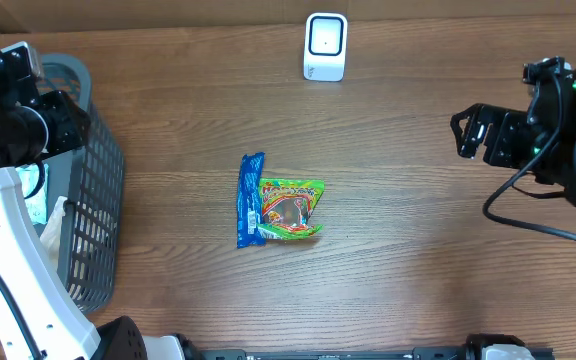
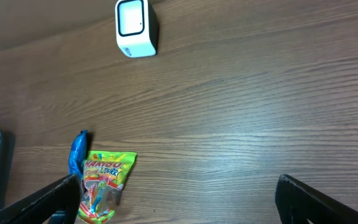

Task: Scan the item barcode
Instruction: 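Reach the left gripper back into the basket toward the clear bag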

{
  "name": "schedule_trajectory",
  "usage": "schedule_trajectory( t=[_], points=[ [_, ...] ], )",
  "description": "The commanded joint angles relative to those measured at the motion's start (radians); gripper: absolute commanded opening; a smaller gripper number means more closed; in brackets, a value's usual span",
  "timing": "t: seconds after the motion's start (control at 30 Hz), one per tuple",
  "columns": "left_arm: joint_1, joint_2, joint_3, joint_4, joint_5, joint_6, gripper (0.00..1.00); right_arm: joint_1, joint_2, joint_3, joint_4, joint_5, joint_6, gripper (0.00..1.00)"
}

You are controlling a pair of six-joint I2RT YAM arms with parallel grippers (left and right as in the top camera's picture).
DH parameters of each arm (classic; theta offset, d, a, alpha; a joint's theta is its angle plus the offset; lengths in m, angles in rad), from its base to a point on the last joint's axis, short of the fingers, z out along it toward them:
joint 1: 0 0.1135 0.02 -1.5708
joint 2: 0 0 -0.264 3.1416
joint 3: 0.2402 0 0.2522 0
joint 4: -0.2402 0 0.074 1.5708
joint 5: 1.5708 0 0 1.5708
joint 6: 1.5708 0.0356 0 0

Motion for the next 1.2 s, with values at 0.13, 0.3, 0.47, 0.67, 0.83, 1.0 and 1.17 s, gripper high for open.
schedule_trajectory(
  t=[0.13, 0.3, 0.47, 0.67, 0.83, 1.0, 1.17],
  points=[
    [-0.003, 0.002, 0.0, -0.006, 0.003, 0.024, 0.38, -0.008, 0.022, 0.021, 0.005, 0.014, -0.002, 1.0],
    [-0.003, 0.002, 0.0, -0.006, 0.005, 0.023, 0.38, -0.008, 0.022, 0.021, 0.005, 0.014, -0.002, 1.0],
    [-0.003, 0.002, 0.0, -0.008, 0.005, 0.023, 0.38, -0.008, 0.022, 0.021, 0.005, 0.014, -0.002, 1.0],
    [-0.003, 0.002, 0.0, -0.006, 0.005, 0.023, 0.38, -0.008, 0.022, 0.021, 0.005, 0.014, -0.002, 1.0],
    [-0.003, 0.002, 0.0, -0.011, 0.005, 0.023, 0.38, -0.008, 0.022, 0.021, 0.005, 0.014, -0.002, 1.0],
    [-0.003, 0.002, 0.0, -0.01, 0.005, 0.023, 0.38, -0.008, 0.022, 0.021, 0.005, 0.014, -0.002, 1.0],
    [-0.003, 0.002, 0.0, -0.01, 0.005, 0.023, 0.38, -0.008, 0.022, 0.021, 0.005, 0.014, -0.002, 1.0]
  ],
)
